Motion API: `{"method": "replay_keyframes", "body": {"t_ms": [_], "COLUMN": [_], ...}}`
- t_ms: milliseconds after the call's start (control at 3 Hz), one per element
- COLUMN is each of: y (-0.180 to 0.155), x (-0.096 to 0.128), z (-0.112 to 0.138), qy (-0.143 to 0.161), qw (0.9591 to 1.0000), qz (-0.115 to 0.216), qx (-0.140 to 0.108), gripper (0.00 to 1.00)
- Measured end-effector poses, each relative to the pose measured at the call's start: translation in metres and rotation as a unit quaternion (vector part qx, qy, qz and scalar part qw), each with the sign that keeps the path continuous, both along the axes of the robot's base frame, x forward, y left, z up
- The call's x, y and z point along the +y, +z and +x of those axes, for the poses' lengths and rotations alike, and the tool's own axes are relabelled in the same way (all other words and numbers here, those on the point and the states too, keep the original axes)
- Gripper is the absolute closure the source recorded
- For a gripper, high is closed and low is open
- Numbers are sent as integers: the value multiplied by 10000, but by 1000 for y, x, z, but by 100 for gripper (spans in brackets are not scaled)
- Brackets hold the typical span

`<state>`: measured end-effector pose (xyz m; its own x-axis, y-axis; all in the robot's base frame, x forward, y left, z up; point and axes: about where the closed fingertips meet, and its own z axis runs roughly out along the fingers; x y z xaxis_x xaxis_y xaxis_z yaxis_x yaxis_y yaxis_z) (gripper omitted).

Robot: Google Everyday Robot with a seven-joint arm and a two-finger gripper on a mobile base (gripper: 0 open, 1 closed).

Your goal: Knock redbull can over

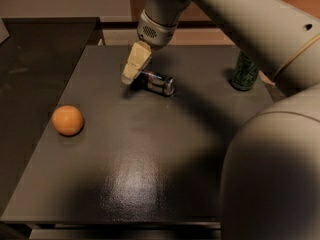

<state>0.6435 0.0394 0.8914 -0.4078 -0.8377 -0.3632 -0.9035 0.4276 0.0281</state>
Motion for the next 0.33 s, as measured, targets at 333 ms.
{"method": "replay_keyframes", "body": {"t_ms": [333], "y": [0], "x": [0], "z": [0], "qy": [0], "qw": [10000], "qz": [0], "qx": [0], "gripper": [0]}}
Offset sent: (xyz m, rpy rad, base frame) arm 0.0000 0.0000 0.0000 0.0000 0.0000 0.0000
